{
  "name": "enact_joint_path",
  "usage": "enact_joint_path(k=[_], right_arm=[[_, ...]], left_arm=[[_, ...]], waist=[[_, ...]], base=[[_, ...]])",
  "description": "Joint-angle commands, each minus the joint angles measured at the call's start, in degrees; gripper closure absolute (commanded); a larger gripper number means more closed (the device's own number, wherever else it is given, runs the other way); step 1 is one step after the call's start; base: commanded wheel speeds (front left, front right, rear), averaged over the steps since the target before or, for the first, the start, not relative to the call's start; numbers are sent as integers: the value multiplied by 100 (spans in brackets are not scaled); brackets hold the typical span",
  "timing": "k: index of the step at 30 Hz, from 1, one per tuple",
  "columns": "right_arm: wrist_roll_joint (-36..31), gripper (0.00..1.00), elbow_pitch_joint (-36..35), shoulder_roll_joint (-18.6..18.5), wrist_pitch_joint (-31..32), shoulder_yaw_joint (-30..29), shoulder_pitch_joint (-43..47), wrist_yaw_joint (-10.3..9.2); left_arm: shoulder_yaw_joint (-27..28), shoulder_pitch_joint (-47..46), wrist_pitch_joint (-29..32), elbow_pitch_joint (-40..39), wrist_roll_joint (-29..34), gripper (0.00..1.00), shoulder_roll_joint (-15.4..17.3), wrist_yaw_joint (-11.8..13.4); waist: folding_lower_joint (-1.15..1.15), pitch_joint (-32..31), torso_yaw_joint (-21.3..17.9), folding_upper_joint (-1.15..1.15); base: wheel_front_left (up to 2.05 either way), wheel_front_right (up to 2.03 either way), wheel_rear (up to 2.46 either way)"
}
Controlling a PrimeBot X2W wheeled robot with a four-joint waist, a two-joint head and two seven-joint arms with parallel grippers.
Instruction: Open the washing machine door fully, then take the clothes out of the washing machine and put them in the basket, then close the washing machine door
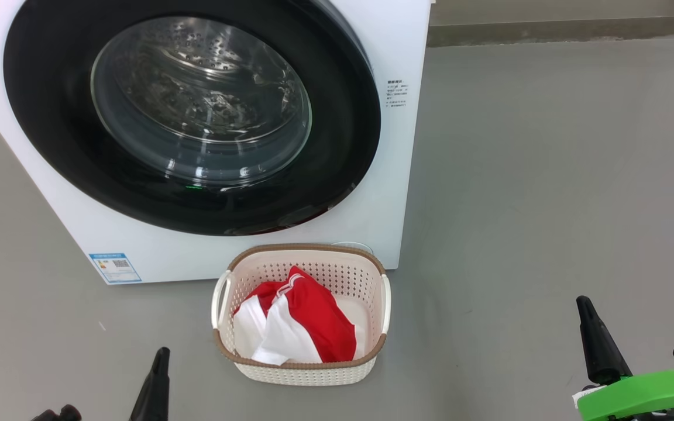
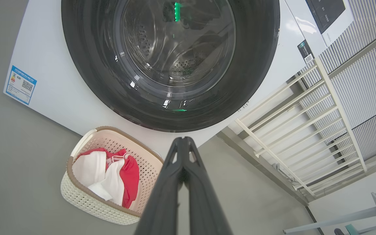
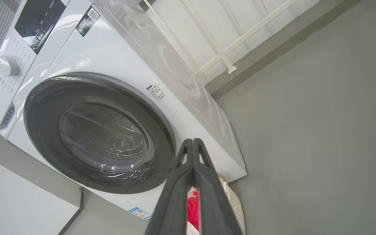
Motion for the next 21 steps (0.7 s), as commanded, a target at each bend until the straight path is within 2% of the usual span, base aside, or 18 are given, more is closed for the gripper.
enact_joint_path(k=[1,21], right_arm=[[190,100,-121,-100,25,28,-283,-10],[1544,100,39,-129,366,2,-487,-14]], left_arm=[[133,-288,27,-105,-168,100,81,-20],[252,-482,359,71,-1475,100,97,-27]], waist=[[0,2,-1,0],[0,39,-18,0]], base=[[0,0,0],[0,0,0]])
